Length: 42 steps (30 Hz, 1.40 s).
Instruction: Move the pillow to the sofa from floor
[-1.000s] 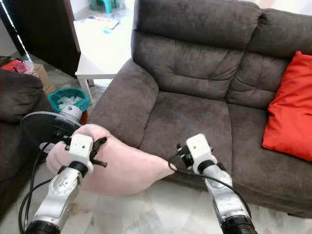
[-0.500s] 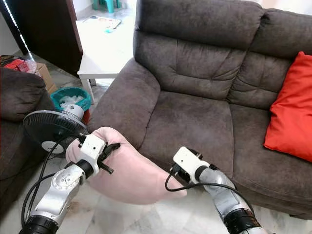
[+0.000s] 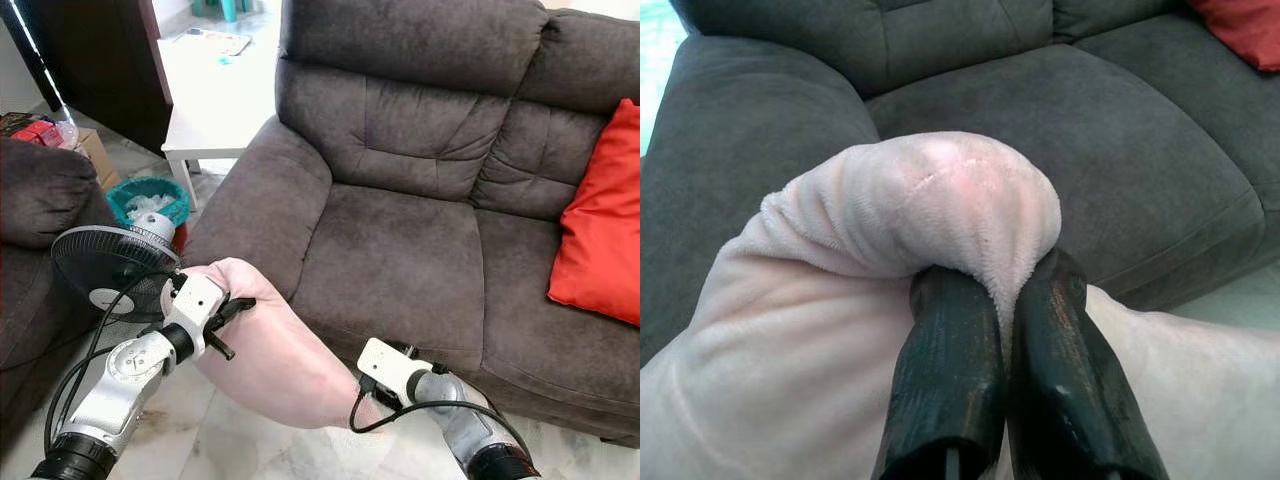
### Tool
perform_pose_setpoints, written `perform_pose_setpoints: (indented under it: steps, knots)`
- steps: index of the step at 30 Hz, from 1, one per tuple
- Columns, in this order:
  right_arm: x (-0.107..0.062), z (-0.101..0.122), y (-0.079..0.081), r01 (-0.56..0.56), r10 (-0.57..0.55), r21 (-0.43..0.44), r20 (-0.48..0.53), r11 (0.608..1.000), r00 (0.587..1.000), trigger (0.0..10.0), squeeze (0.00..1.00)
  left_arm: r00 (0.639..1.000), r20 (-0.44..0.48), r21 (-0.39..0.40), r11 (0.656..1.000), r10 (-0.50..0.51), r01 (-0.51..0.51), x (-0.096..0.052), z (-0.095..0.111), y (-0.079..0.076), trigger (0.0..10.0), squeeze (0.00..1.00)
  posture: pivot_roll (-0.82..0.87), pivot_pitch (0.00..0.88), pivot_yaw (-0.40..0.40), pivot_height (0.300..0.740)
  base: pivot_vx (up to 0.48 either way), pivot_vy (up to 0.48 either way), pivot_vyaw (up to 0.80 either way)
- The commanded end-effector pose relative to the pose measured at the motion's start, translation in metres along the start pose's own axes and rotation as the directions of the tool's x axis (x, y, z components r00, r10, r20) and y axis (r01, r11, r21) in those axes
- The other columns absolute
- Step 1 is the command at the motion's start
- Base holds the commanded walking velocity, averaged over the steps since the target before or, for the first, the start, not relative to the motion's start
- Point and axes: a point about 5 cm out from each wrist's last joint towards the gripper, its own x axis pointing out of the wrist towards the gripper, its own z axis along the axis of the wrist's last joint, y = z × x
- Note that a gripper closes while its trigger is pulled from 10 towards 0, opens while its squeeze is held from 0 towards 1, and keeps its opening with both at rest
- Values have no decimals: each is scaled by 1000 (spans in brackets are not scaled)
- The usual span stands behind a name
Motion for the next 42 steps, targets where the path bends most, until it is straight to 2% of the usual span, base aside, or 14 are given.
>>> perform_pose_setpoints:
  steps: [1,2,4,13,20,26,42]
  knots:
    - [-2,-14,8,-53,52,-14,-67,998,996,10000,949,995,101,58,998,-9,3,7,27,2,10000,0,73,75,-39,740,0,0,0]
    - [-2,-20,12,-80,77,-25,-107,996,991,10000,906,995,100,62,998,-6,-1,7,27,2,10000,0,72,75,-39,740,0,0,0]
    - [-2,-26,16,-91,87,-22,-135,996,987,10000,0,995,101,64,998,-4,-3,8,27,2,10000,0,73,73,-40,740,0,0,0]
    - [0,-36,26,-96,102,40,-181,995,978,10000,0,995,101,64,998,0,-6,9,27,1,10000,0,71,68,-43,740,0,0,0]
    - [6,-33,42,-113,136,148,-151,982,979,10000,0,994,108,65,998,5,-12,10,28,2,10000,0,76,60,-47,740,0,0,0]
    - [9,-34,48,-78,108,208,-141,975,984,10000,0,992,123,52,999,5,-11,13,31,-2,10000,0,75,52,-53,740,0,0,0]
    - [15,-35,54,4,37,258,-154,966,987,10000,0,991,133,46,999,-3,-3,14,34,-2,10000,0,81,47,-53,740,0,0,0]
